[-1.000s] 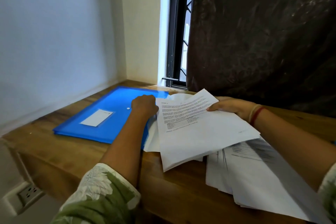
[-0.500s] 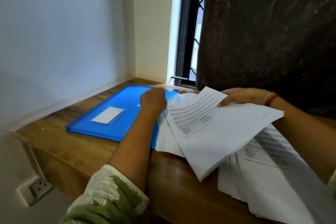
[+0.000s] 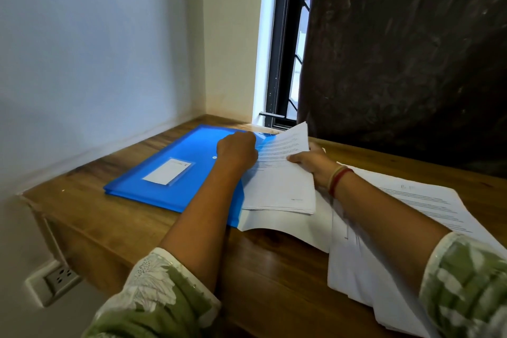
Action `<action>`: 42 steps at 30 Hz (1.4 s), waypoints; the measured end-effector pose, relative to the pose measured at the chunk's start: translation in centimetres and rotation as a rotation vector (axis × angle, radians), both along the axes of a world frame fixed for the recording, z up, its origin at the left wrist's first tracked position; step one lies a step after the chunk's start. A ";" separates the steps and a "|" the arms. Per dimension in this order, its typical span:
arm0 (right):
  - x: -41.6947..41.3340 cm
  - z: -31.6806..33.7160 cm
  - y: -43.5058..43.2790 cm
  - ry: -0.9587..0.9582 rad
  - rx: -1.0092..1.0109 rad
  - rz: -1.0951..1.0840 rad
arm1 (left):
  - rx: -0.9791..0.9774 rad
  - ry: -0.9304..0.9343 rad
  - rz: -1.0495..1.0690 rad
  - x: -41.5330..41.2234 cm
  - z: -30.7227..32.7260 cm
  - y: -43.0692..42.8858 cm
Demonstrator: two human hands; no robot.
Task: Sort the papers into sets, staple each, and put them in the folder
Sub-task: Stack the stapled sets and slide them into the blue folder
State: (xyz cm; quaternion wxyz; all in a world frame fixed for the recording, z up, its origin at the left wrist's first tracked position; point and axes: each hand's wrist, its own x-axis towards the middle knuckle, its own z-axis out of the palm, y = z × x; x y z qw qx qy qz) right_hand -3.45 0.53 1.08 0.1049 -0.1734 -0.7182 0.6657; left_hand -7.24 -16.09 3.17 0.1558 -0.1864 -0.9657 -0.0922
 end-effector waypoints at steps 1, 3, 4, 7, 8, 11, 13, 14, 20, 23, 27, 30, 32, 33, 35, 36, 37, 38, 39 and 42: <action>-0.1 0.0 -0.8 -0.004 0.002 0.004 | -0.010 0.003 0.003 0.1 0.0 0.0; -0.7 -0.3 -2.6 -0.006 0.008 0.006 | -0.023 0.004 0.014 0.1 0.0 0.1; -1.0 -0.4 -3.5 -0.004 0.023 0.007 | -0.026 0.004 0.021 0.1 -0.1 0.2; -2.2 -1.4 -5.0 -0.020 0.053 0.003 | -0.022 -0.002 0.042 0.0 -0.3 0.3; -2.3 -1.5 -5.2 -0.027 0.040 0.010 | -0.016 -0.008 0.046 0.0 -0.4 0.3; -1.1 -0.8 -5.0 -0.086 0.052 0.004 | 0.001 -0.018 0.044 0.0 -0.6 0.3; -0.7 -0.5 -3.7 -0.143 0.118 -0.030 | 0.003 -0.024 0.042 0.0 -0.6 0.3; -0.3 -0.3 -3.3 -0.171 0.130 -0.028 | 0.002 -0.026 0.043 0.0 -0.6 0.4; 0.4 -0.2 -4.1 -0.186 0.059 0.000 | -0.006 -0.026 0.050 0.4 -0.5 0.6; -0.2 -0.6 -5.5 -0.136 0.064 -0.024 | -0.017 -0.026 0.057 0.6 -0.4 0.6; -0.8 -0.6 -6.4 -0.102 0.102 0.001 | -0.021 -0.031 0.070 0.8 -0.4 0.6; -1.2 -0.6 -6.5 -0.150 0.111 -0.020 | -0.005 -0.031 0.064 0.7 -0.5 0.6; -1.4 -0.5 -6.3 -0.155 0.095 -0.044 | 0.003 -0.028 0.068 0.6 -0.6 0.6; -1.5 -0.6 -6.3 -0.147 0.090 -0.055 | 0.005 -0.026 0.070 0.6 -0.6 0.7; -1.4 -0.7 -6.2 -0.118 0.086 -0.057 | 0.006 -0.028 0.073 0.5 -0.6 0.7; -1.3 -0.8 -6.3 -0.105 0.081 -0.047 | 0.005 -0.032 0.076 0.4 -0.6 0.7; -1.3 -0.9 -6.4 -0.095 0.070 -0.037 | 0.005 -0.037 0.077 0.4 -0.7 0.7; -1.3 -1.0 -6.6 -0.087 0.060 -0.033 | 0.007 -0.041 0.076 0.4 -0.7 0.7; -1.3 -1.0 -6.7 -0.078 0.055 -0.033 | 0.012 -0.042 0.075 0.4 -0.7 0.7; -1.5 -0.7 -7.2 -0.070 0.050 -0.034 | 0.035 -0.053 0.070 0.3 -0.7 0.6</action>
